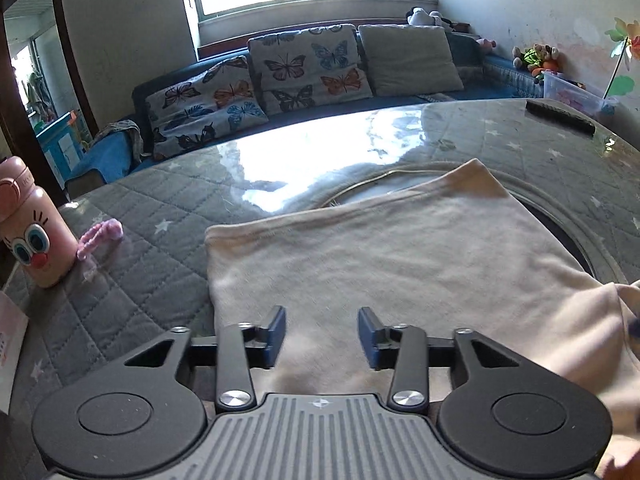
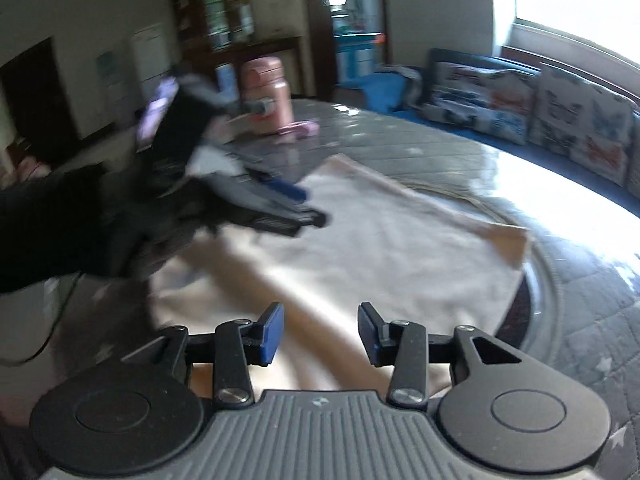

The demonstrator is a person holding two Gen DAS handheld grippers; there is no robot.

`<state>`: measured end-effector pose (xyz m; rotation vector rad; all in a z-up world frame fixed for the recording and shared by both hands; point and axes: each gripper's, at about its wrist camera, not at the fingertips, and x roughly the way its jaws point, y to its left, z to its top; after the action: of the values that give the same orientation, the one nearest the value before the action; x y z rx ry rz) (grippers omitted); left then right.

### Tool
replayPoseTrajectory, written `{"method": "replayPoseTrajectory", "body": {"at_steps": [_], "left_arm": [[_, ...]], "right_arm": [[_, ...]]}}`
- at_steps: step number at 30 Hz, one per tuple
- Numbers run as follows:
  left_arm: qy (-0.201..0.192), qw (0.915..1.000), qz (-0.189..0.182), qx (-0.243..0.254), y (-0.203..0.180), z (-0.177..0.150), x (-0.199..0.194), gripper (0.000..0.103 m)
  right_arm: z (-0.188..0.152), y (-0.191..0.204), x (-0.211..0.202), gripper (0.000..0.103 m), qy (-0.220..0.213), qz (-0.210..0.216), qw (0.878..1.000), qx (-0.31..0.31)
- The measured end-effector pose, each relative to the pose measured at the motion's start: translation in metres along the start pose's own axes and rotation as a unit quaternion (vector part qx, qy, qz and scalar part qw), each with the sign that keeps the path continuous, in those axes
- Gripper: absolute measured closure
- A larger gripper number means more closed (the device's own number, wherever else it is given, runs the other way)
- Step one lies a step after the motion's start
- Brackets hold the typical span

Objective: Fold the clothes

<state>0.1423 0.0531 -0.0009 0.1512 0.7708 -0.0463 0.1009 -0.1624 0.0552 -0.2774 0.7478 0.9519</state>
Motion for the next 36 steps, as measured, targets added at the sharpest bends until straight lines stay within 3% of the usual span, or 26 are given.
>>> {"method": "replayPoseTrajectory", "body": {"at_steps": [6,12,17,19,25,33,36], "left_arm": [[0.010,0.9999,-0.005,0.005,-0.007,-0.003,0.004,0.056],[0.016,0.9999,-0.005,0.003,-0.009,-0.006,0.008,0.056],[0.016,0.9999,-0.004,0.002,-0.009,-0.005,0.008,0.056],[0.016,0.9999,-0.003,0.001,-0.009,-0.005,0.008,0.056],[0.016,0.9999,0.000,0.000,-0.010,-0.004,0.009,0.055],[0.015,0.9999,0.007,0.000,-0.008,-0.005,0.008,0.053],[0.007,0.9999,0.009,0.006,-0.008,-0.008,-0.004,0.053]], "right_arm": [[-0.013,0.036,0.012,0.060,0.020,-0.001,0.997,-0.077],[-0.021,0.054,0.032,0.069,0.027,-0.030,0.990,-0.133],[-0.022,0.058,0.038,0.097,0.023,-0.024,0.990,-0.136],[-0.022,0.059,0.037,0.101,0.021,-0.019,0.990,-0.137],[-0.025,0.066,0.018,0.101,0.017,0.002,0.988,-0.154],[-0.052,0.083,0.017,0.101,0.059,0.036,0.981,-0.179],[-0.054,0.086,0.008,0.100,0.053,0.042,0.982,-0.179]]}}
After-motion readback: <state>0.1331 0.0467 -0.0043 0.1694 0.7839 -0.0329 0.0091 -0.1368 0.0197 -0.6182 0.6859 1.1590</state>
